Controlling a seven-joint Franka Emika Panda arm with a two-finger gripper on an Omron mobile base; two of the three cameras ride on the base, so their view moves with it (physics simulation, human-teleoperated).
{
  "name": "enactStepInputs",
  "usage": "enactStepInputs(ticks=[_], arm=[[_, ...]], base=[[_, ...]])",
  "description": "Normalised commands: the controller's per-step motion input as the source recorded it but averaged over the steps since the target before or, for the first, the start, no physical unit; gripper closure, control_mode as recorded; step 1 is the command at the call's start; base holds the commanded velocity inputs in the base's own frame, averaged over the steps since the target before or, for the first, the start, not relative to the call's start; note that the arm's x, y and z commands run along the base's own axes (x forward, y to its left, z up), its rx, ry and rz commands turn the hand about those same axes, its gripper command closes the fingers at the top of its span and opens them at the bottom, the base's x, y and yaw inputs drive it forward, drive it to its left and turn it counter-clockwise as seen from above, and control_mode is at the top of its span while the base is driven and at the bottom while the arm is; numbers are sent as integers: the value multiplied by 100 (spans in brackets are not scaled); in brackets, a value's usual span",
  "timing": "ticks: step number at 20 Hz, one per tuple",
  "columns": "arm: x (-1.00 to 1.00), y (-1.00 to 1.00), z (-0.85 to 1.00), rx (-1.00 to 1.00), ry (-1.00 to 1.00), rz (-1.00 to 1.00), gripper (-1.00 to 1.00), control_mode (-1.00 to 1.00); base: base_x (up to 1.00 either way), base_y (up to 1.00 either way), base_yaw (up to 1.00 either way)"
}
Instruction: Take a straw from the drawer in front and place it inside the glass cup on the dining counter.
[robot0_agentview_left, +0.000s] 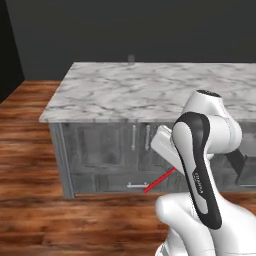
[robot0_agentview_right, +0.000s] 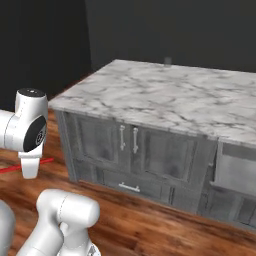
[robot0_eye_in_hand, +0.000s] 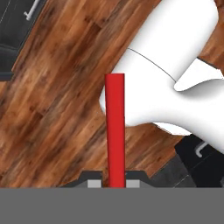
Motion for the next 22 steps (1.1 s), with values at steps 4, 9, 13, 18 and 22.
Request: enactStepInputs(ticks=[4,9,13,18,22], arm=[[0,0,0,0,0,0,100,100],[0,0,0,0,0,0,100,100],[0,0,0,0,0,0,100,100],[0,0,0,0,0,0,100,100],[0,0,0,0,0,0,100,100]], base=[[0,100,-27],[0,100,-27],[0,100,-26],[0,100,-25],[0,100,-25]])
